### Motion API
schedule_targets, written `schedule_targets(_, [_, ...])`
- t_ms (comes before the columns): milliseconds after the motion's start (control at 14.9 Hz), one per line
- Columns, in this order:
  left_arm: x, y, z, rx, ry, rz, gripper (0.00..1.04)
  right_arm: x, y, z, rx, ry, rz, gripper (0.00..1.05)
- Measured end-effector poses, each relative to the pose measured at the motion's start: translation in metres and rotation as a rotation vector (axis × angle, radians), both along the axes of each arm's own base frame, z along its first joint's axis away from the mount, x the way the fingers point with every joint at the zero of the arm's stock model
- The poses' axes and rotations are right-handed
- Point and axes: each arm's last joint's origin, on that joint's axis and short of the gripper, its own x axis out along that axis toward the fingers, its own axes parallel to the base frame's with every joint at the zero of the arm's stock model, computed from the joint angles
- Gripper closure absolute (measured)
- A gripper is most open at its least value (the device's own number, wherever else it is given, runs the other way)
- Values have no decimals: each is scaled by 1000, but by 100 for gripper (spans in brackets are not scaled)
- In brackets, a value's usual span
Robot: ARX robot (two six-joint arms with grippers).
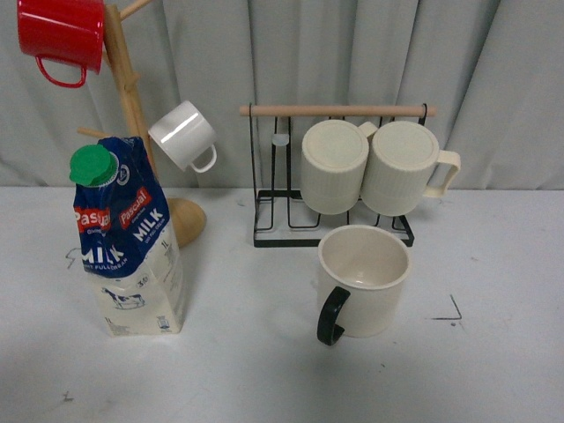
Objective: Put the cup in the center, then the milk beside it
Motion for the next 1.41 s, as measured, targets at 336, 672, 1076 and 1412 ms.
schedule_targets(336, [0,0,0,0,0,0,7,-11,0,2,0,-9,0,103])
schedule_targets(672, [0,0,0,0,0,0,7,-18,0,2,0,-11,0,103])
schedule_targets(1076, [0,0,0,0,0,-1,7,-33,0,1,-2,-13,3,103])
schedule_targets(1412, [0,0,0,0,0,0,7,-32,0,-2,-2,0,3,71])
